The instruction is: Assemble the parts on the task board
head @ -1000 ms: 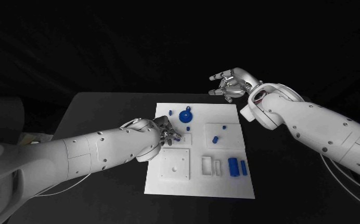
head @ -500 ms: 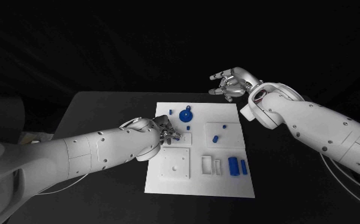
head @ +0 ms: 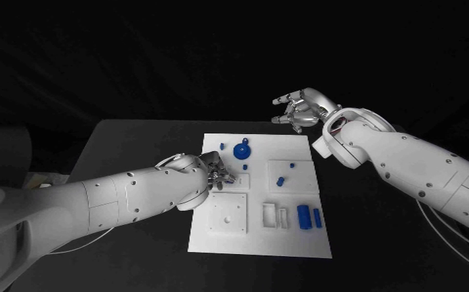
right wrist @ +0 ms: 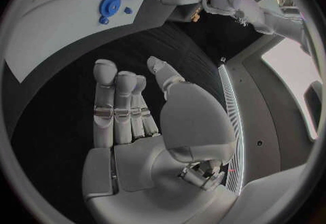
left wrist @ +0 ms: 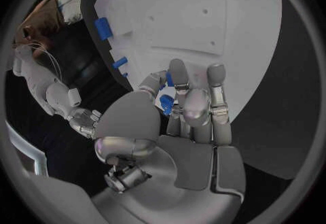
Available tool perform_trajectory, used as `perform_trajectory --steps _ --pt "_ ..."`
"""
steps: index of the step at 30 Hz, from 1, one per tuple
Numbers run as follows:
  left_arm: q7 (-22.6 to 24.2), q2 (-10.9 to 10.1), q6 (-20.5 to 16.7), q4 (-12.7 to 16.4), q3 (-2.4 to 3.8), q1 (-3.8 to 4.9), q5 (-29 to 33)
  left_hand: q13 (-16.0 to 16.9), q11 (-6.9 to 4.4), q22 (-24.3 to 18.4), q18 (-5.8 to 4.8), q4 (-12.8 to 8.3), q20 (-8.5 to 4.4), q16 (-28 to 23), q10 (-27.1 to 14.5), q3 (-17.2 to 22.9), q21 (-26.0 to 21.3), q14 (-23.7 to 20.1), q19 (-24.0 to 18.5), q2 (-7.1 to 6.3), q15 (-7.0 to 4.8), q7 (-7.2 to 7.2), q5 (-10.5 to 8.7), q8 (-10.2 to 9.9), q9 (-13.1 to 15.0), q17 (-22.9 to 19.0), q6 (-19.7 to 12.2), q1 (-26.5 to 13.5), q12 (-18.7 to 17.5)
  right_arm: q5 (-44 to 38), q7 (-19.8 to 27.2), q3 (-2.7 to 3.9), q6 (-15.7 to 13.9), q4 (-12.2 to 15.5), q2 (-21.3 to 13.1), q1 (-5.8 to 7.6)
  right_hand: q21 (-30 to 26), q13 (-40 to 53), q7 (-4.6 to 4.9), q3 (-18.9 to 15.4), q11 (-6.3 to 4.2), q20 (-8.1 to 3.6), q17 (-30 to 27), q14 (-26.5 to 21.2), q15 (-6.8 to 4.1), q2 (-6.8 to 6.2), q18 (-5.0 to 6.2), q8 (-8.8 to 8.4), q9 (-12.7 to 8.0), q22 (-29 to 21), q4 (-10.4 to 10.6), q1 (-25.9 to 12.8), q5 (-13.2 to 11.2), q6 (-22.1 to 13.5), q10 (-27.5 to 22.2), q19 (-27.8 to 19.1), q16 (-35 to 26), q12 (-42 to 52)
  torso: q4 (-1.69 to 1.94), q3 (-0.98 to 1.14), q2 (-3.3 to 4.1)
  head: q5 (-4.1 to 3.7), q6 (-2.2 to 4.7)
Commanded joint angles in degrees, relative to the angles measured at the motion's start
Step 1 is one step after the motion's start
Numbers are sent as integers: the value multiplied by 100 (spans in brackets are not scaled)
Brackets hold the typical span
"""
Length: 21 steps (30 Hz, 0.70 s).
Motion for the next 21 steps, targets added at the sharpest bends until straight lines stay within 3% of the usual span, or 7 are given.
perform_trajectory --steps 1,21 --pt "-148 4 275 8 -26 -38 -15 -20 -49 103 -47 -282 7 32 279 222 -19 24 16 41 -4 -510 -36 6 1119 12 763 105 36 -15 33 2 85 -1 9 -4 -23 -9 54 28 -10 16 -8 -19 -13 8 92 3 7 285 -10 -56 18 90 -69 209 -26 26 -3 1 2 8 -4" --pt "-117 112 384 -116 -24 -38 5 -73 -58 104 -43 -248 21 83 281 152 -3 36 13 86 2 -539 -138 20 1037 81 895 125 98 -15 35 2 105 -42 52 -19 -39 -13 53 54 -12 14 -9 -22 -14 16 92 4 7 285 -16 -79 71 112 -75 211 -28 26 -11 11 3 21 0"
